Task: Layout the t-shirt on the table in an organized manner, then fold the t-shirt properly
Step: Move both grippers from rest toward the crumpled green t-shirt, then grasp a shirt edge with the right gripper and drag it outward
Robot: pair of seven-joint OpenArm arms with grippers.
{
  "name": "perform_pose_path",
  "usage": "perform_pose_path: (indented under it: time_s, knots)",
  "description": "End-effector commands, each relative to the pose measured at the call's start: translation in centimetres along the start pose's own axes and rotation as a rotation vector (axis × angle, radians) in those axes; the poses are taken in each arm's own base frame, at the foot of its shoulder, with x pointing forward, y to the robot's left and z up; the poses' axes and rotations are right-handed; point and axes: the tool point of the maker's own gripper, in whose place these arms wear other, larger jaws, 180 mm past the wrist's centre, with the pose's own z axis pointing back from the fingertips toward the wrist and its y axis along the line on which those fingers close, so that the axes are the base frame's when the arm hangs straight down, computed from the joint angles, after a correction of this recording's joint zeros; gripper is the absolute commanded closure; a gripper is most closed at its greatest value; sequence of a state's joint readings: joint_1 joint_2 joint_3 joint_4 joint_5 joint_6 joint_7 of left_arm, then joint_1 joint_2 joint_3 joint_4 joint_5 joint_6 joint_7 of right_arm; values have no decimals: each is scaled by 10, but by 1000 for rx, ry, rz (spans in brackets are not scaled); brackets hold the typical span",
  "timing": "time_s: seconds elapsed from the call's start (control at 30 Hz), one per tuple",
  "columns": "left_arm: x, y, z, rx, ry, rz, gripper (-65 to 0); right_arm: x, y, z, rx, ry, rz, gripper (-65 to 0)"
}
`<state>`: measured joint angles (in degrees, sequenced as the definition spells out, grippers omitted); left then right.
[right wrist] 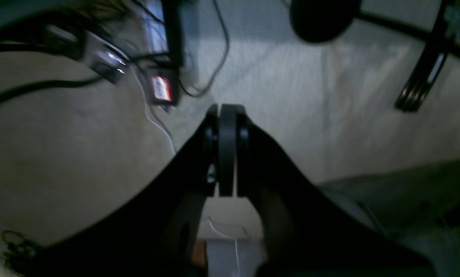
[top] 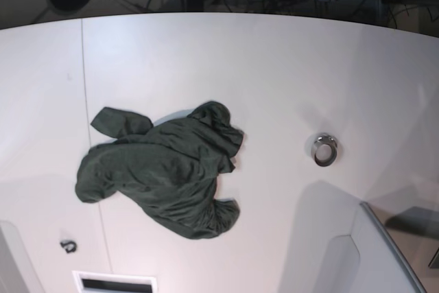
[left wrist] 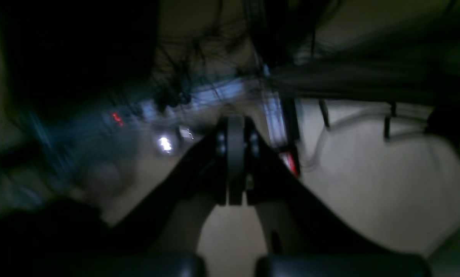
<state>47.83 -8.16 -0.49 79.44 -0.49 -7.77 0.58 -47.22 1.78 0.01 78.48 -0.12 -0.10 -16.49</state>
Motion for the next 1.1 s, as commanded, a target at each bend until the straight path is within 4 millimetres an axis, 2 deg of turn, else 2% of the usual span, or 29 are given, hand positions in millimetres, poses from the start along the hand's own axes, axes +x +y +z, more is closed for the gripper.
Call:
perform_pose_path:
  time_s: [0.0,0.03,0.13,0.23,0.37,0.43,0.57,0.67,0.73,0.93,0.97,1.07]
  knots:
    - [13,-4,9,-12,-47,-5,0,13,-5,14,-14,-58,4,0]
    - [41,-5,16,-15,-119,-22,0,42,-5,34,-14,-151,3,0]
    - [89,-5,22,-13,-240,-45,0,107,-6,71,-19,-343,-4,0]
    - [148,-1,21,-1,-379,-76,0,174,-9,101,-25,-531,-12,0]
    - [206,10,12,23,-510,-100,0,242,-18,111,-45,-649,-16,-2]
    - [227,15,5,32,-552,-104,0,279,-22,113,-52,-660,-25,-9]
    - [270,14,0,35,-645,-85,0,347,-30,128,-62,-653,-46,-137]
    - [286,9,-7,45,-642,-36,0,390,-37,147,-70,-688,12,-245]
    - [286,8,-15,44,-590,-28,0,414,-33,151,-58,-714,93,-309]
    - [282,11,-20,49,-555,-27,0,465,-28,122,-12,-643,187,-507]
    - [282,12,-20,50,-556,-30,0,471,-28,117,-6,-628,188,-530]
    - [279,20,-20,61,-546,-57,0,490,-19,110,26,-609,175,-534]
